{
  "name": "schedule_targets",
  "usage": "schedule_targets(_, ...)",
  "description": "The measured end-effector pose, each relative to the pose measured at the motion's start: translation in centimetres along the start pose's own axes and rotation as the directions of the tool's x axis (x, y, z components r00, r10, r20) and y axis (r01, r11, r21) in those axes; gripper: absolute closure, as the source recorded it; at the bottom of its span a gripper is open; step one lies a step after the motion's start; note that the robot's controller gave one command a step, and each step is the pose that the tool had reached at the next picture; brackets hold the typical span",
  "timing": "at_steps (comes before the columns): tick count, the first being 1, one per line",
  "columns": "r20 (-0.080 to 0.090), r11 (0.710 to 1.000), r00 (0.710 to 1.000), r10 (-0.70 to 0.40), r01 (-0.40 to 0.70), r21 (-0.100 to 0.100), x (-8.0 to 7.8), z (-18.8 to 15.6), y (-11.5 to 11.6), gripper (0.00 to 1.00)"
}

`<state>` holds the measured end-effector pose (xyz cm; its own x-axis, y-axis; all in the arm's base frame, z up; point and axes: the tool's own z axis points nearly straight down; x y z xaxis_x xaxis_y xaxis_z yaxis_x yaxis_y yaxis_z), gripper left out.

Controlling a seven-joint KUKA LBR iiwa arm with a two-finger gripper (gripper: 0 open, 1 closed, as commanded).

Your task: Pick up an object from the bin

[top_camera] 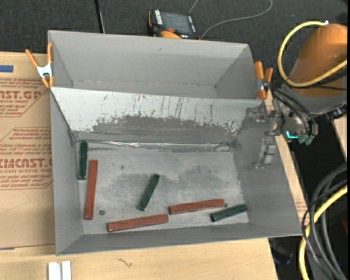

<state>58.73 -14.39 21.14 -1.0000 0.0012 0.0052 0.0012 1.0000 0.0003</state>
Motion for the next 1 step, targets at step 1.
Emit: schedule_targets(1,-0.001,0.997,0.997,-0.073,0.073,-0.001,4.19,14.57,6.06,0.00)
